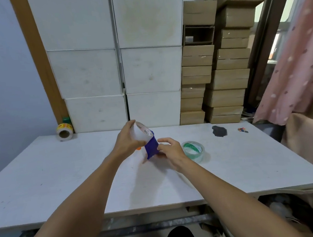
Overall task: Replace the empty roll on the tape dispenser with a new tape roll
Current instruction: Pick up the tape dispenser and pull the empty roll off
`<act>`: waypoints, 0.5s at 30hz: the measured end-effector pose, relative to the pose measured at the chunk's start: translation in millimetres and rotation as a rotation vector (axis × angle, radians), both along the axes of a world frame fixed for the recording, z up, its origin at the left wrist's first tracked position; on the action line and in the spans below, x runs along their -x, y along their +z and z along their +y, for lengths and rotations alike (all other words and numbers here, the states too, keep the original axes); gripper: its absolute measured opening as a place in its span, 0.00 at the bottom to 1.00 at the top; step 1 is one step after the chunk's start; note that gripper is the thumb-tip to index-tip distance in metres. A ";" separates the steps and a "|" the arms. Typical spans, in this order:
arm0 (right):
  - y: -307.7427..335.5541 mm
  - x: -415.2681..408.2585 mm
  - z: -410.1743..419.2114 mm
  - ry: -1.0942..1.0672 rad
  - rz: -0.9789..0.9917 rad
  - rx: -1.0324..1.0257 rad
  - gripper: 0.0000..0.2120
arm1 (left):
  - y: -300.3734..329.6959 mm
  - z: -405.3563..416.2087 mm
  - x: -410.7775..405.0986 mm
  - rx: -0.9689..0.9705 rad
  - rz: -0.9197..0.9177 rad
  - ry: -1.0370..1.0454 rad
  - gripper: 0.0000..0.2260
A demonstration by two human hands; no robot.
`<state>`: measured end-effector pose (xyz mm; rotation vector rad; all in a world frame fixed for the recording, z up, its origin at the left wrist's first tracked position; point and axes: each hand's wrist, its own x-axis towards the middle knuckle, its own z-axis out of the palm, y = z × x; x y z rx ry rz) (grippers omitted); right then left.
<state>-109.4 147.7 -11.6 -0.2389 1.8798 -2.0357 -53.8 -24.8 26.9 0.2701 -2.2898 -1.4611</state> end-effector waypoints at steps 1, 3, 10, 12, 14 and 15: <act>0.5 -1.0 1.0 0.001 -0.023 0.036 0.13 | 3.9 0.5 1.2 0.020 0.003 -0.006 0.41; 0.0 -2.6 3.0 0.007 -0.088 0.136 0.13 | 10.9 1.7 4.8 0.090 0.007 -0.016 0.41; -1.7 -8.9 8.2 -0.005 -0.209 0.338 0.09 | 31.4 2.9 13.8 0.424 -0.033 -0.048 0.35; -2.4 -8.4 9.5 -0.025 -0.211 0.338 0.10 | 34.0 1.3 13.8 0.445 -0.052 -0.061 0.34; -2.7 -7.7 10.9 -0.026 -0.209 0.334 0.10 | 34.5 -0.1 12.6 0.436 -0.060 -0.062 0.34; -3.0 -7.3 11.3 -0.023 -0.204 0.330 0.10 | 34.1 -0.5 11.8 0.420 -0.064 -0.060 0.34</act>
